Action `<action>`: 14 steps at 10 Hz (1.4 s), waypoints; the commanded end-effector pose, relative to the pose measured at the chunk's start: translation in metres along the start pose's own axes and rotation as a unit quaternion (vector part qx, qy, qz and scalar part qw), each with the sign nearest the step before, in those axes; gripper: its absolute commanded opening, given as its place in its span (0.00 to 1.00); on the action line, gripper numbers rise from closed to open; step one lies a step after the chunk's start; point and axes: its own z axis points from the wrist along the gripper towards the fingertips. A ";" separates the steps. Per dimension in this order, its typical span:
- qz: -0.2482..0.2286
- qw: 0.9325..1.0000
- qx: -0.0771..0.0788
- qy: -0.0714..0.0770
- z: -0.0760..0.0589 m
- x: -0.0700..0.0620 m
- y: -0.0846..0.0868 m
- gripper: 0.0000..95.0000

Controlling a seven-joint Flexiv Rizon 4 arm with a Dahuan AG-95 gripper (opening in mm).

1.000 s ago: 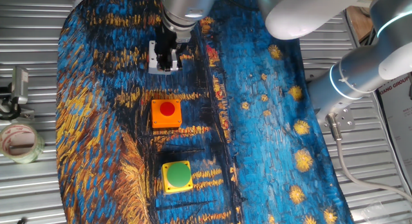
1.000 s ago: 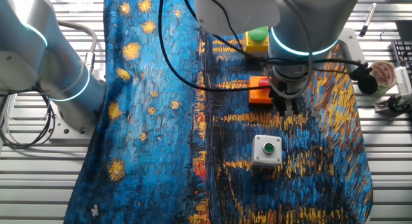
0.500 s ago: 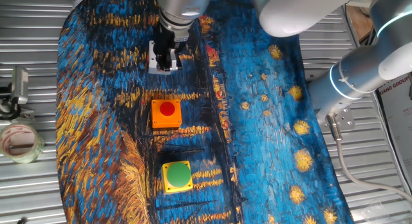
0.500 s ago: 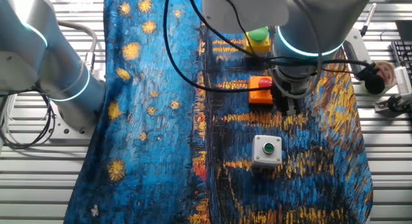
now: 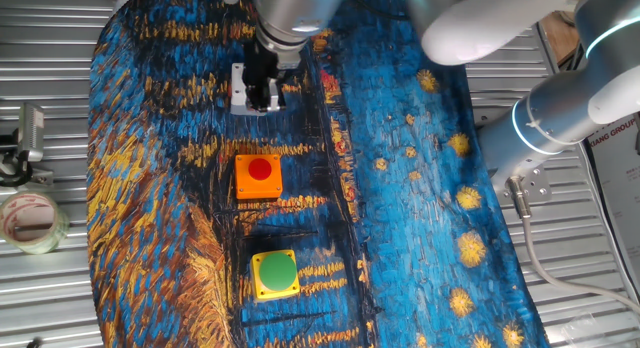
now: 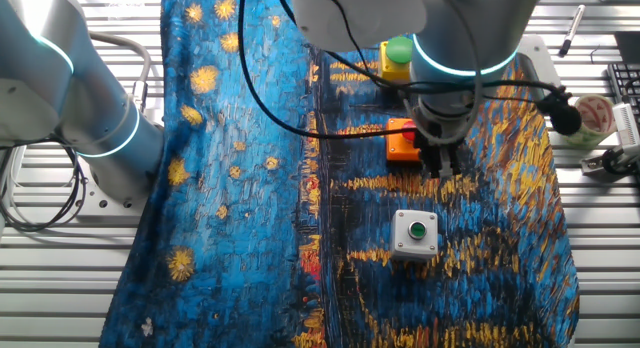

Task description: Press three buttons from left to right in sequence

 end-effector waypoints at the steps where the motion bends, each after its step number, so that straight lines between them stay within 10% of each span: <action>1: 0.001 1.000 0.002 -0.002 0.000 0.004 0.000 0.00; 14: 0.053 0.998 0.019 -0.026 0.013 0.023 0.061 0.00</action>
